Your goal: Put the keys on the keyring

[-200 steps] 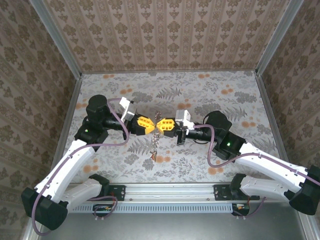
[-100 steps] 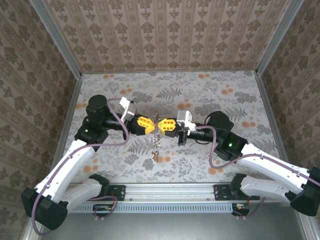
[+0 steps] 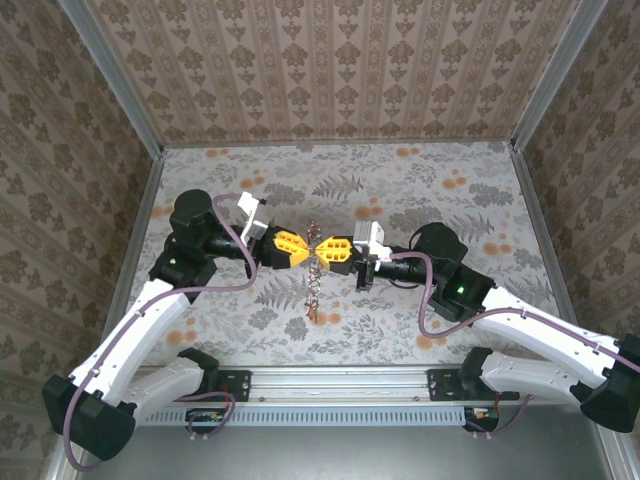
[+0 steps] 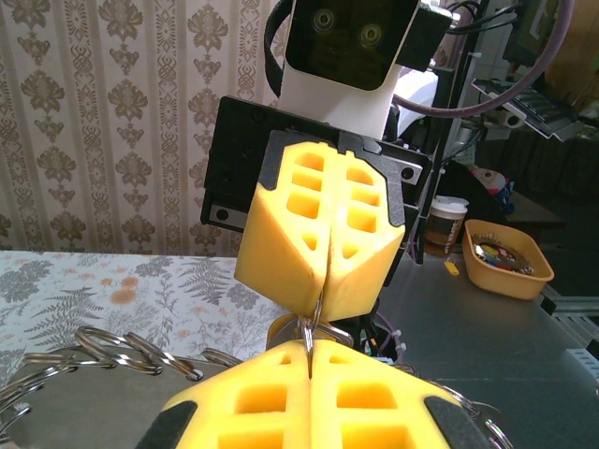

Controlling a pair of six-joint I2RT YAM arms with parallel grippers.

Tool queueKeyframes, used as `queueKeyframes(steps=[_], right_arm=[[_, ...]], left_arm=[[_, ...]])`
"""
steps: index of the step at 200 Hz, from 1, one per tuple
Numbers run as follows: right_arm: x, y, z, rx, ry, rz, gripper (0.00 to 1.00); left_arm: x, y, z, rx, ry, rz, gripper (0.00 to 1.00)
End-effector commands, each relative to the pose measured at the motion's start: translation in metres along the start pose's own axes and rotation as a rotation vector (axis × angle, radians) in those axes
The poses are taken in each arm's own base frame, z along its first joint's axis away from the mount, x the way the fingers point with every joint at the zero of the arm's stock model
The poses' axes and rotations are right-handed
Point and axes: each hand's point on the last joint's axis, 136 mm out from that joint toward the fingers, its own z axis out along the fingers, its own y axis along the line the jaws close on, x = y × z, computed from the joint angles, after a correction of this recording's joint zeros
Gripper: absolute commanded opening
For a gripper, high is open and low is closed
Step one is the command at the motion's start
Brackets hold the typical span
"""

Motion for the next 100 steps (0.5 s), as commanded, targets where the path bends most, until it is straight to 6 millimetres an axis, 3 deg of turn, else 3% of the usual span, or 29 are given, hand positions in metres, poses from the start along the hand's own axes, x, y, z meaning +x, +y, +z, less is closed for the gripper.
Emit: queueKeyframes(steps=[1, 100], right_arm=[[-0.0108, -0.0048, -0.0055, 0.04, -0.035, -0.025, 0.0], [-0.0116, -0.0051, -0.0033, 0.036, -0.046, -0.022, 0.0]], left_arm=[[-0.0147, -0.0149, 0.0004, 0.048, -0.016, 0.063, 0.0], [-0.017, -0.0157, 0.0004, 0.046, -0.019, 0.069, 0.0]])
